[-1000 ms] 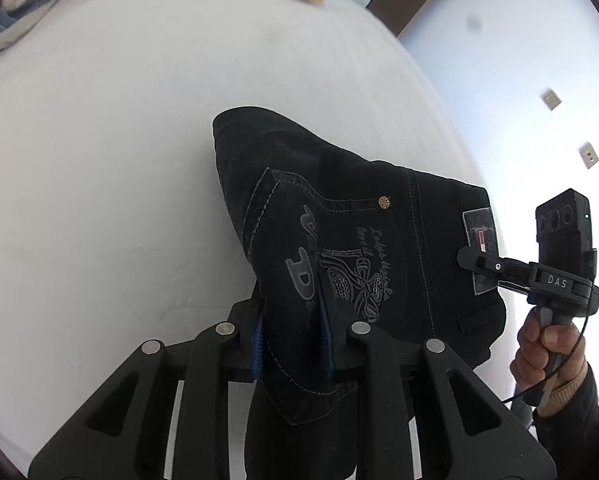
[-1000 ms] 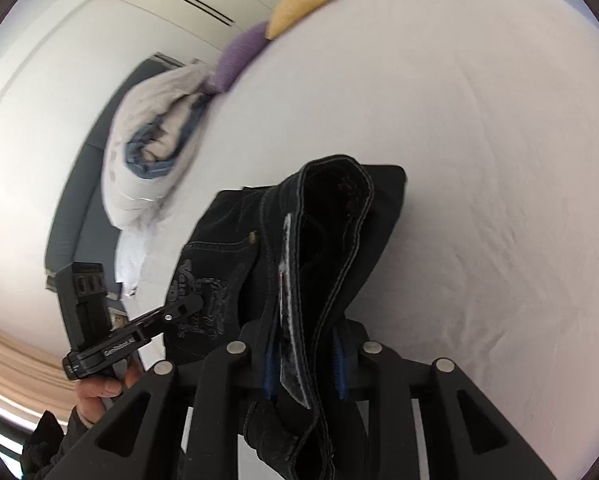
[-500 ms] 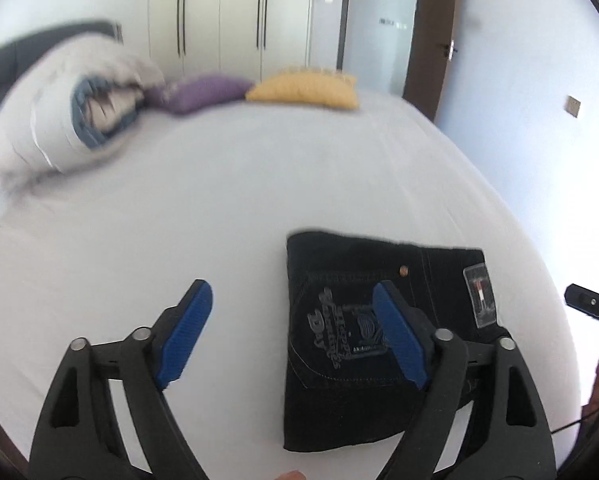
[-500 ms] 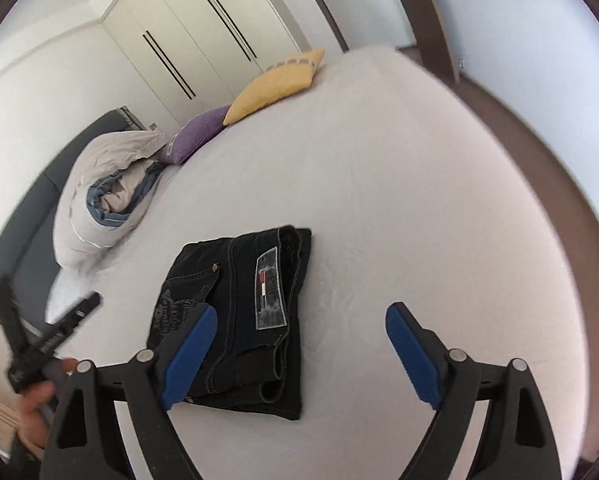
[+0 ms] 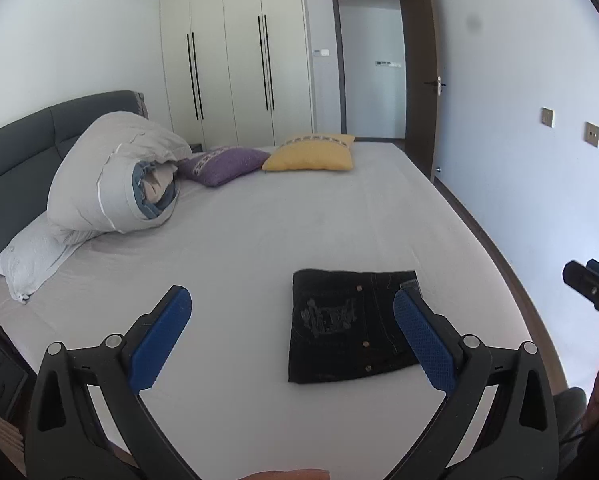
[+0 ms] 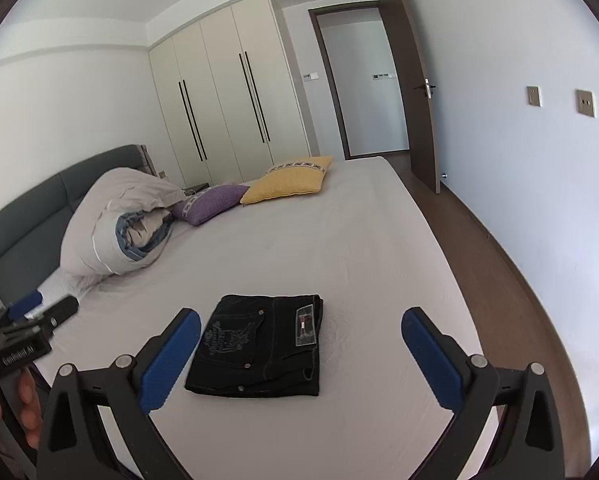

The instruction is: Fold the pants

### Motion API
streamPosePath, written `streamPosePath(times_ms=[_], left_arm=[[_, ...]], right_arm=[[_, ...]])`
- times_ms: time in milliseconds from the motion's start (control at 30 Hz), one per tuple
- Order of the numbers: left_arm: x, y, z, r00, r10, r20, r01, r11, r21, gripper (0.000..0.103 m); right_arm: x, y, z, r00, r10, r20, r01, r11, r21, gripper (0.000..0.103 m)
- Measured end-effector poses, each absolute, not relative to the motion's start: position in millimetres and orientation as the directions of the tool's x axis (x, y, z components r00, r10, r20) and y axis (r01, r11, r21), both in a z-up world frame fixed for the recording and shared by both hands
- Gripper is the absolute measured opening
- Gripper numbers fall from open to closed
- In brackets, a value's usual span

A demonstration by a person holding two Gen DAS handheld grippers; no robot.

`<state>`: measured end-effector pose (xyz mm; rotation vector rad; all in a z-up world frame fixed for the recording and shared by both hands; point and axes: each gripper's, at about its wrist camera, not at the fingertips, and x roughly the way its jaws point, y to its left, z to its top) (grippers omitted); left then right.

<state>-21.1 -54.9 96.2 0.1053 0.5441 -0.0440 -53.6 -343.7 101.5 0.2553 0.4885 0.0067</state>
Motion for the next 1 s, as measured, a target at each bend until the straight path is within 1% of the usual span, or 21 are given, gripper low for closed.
streamPosePath(times_ms=[100,200,300,367,433,567,1000], left_arm=[[-37,-54,86,0.825,0.0,-0.565,0.038,0.998,0.056,0.103],[-38,-54,55,0.766,0.05,-0.641,-0.016,0.998,0.059,0.103],[-40,-55,31,0.72,0.004,-0.694,0.012,1.0,0.018,0.103],[-41,-58,20,0.7,-0.007,-0.714,0.025,1.0,0.014,0.103],[-39,-61,11,0.692,-0.01,-0.722,0.037,0.999,0.022,0.103],[-31,-58,3,0.674,-0.017,-0.738,0.034,0.999,0.008,0.103],[-12,-51,-15,0.645,-0.007,-0.764,0.005,1.0,-0.006,0.103]], right_arm=[[-72,-339,115,0.878,0.019,-0.478,0.108,0.965,0.238,0.103],[-83,-328,120,0.866,0.03,-0.499,0.087,0.974,0.209,0.103],[-86,-314,114,0.841,0.008,-0.541,0.082,0.986,0.142,0.103],[-83,-305,105,0.818,-0.021,-0.574,0.086,0.993,0.086,0.103],[-76,-299,92,0.793,-0.024,-0.609,0.081,0.995,0.067,0.103],[-66,-296,75,0.751,0.006,-0.66,0.08,0.992,0.101,0.103],[-52,-286,61,0.723,0.018,-0.69,0.067,0.993,0.096,0.103]])
